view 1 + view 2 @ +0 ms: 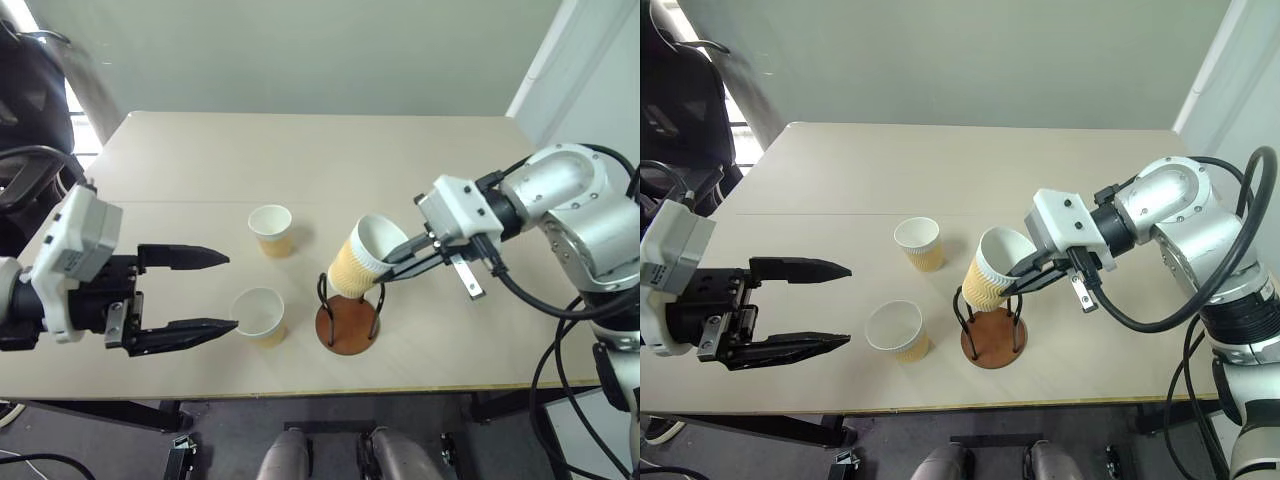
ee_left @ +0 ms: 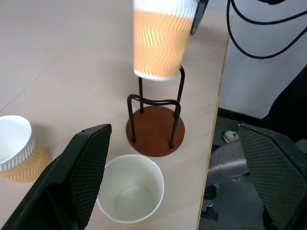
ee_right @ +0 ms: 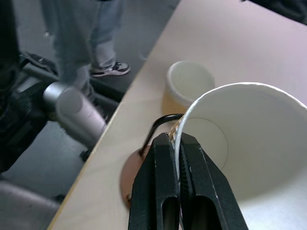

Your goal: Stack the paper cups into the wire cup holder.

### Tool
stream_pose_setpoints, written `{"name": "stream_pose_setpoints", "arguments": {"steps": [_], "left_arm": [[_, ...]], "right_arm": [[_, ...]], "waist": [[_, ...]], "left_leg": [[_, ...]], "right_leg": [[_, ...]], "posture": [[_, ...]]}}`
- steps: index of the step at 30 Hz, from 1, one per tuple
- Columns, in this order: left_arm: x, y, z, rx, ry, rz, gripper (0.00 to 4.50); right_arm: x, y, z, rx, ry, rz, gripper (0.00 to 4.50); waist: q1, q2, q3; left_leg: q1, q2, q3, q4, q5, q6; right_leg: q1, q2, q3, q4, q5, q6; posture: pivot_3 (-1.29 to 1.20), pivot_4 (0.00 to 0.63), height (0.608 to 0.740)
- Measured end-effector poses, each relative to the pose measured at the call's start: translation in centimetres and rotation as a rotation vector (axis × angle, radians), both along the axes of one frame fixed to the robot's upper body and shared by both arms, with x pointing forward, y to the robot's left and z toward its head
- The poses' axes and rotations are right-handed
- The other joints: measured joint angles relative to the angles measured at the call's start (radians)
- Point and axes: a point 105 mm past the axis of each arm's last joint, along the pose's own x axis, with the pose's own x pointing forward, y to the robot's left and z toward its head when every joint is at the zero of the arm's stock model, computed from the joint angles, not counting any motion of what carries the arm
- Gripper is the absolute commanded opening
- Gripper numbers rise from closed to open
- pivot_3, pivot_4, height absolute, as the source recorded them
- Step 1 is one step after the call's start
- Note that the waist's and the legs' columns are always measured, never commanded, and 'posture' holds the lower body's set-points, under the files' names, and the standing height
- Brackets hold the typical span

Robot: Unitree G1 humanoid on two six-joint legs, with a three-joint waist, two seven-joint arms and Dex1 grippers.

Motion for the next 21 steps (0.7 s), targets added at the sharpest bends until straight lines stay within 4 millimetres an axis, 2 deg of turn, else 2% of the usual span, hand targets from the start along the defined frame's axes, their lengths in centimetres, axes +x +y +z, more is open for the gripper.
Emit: {"name": "stream_pose_setpoints", "arguments": {"steps": [4,8,17,20,21], "left_arm": [[-0.1,0.0,-0.1,0.007,0.001,0.005,4.50],[-0.3,-0.1,0.0,0.013,-0.009,0.007,4.50],[-0.3,0.0,-0.2,0.019,0.000,0.026,4.50],[-0.3,0.0,-0.2,0.020,-0.002,0.027,4.50],[-0.3,0.0,-0.2,0.020,-0.001,0.028,4.50]], "right_arm": [[0.0,0.0,-0.3,-0.018,-0.017,0.012,0.03],[-0.1,0.1,-1.2,-0.035,0.003,0.020,0.03],[0.1,0.5,-1.7,-0.049,-0.006,0.021,0.03],[0.3,0.6,-1.9,-0.054,-0.009,0.017,0.61],[0.4,0.7,-1.9,-0.052,-0.008,0.016,0.96]], "waist": [[-0.001,0.000,0.000],[-0.001,0.000,0.000],[-0.001,0.000,0.000],[-0.001,0.000,0.000],[-0.001,0.000,0.000]], "left_leg": [[0.000,0.003,0.000,0.000,0.000,0.000],[0.001,0.003,0.001,0.000,0.001,-0.001],[0.001,0.004,0.001,0.000,0.001,-0.001],[0.001,0.004,0.001,0.000,0.001,-0.001],[0.001,0.004,0.001,0.000,0.001,-0.001]], "right_leg": [[0.000,0.002,0.000,0.000,-0.002,-0.006],[0.000,0.003,0.000,0.000,-0.002,-0.007],[0.000,0.003,0.000,0.000,-0.002,-0.007],[0.000,0.003,0.000,0.000,-0.002,-0.007],[0.000,0.003,0.000,0.000,-0.002,-0.007]], "posture": [[0.00,0.150,0.740],[0.00,0.150,0.740],[0.00,0.150,0.740],[0.00,0.150,0.740],[0.00,0.150,0.740]]}}
